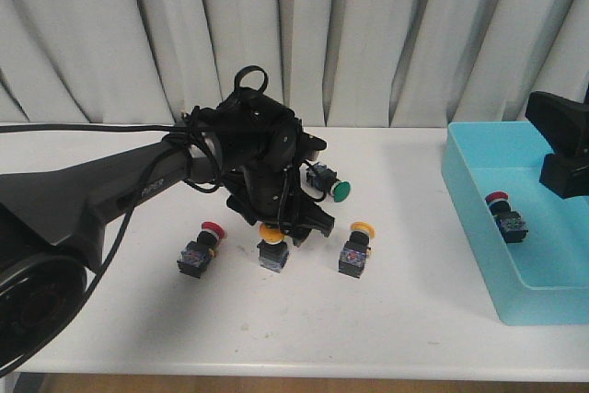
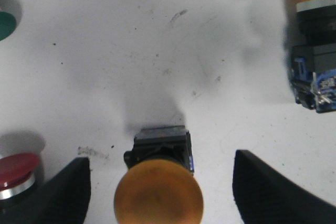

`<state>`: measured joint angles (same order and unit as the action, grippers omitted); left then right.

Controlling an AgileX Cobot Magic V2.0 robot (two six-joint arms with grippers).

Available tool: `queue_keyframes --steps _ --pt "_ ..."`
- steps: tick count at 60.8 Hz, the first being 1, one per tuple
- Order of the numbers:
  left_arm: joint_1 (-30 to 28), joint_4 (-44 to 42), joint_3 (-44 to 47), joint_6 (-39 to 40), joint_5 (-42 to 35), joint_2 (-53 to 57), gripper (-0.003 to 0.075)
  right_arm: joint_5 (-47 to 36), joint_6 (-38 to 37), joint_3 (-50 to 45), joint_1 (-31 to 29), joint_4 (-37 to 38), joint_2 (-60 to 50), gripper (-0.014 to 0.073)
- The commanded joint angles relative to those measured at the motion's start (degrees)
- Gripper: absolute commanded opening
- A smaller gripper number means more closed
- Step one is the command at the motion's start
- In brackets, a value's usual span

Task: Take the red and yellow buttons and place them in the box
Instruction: 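Lower the left gripper onto the yellow-capped button and close it, then lift the yellow button and carry it toward the blue box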

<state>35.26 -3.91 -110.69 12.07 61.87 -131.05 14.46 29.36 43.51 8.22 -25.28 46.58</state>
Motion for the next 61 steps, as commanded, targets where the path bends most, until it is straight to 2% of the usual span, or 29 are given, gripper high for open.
queue_keyframes --steps 1,11,18,37,54,61 --pt "-0.1 0.3 -1.5 0.0 -0.7 3.4 0.0533 -3.3 0.3 1.7 0.1 -0.5 -0.1 0.0417" --pt "-0.1 0.3 -1.5 0.0 -0.8 3.3 0.0531 -3.2 0.3 1.7 0.1 -0.5 -0.1 0.0417" --pt "-0.4 0.3 -1.5 0.7 -0.6 3.1 0.0499 -3.1 0.3 1.7 0.1 -0.5 -0.1 0.0417" --pt "-1.9 1.8 -1.5 1.4 -0.5 2.3 0.0284 -3.0 0.3 1.7 0.1 -0.5 -0.1 0.0417" --pt "-1.9 2.9 -1.5 -0.8 0.5 3.1 -0.0007 -2.7 0.7 1.7 0.1 -0.5 0.3 0.0417" --pt "-1.9 3.4 -1.5 -1.4 0.3 5.6 -0.0008 -2.6 0.9 1.7 0.2 -0.5 2.0 0.0417"
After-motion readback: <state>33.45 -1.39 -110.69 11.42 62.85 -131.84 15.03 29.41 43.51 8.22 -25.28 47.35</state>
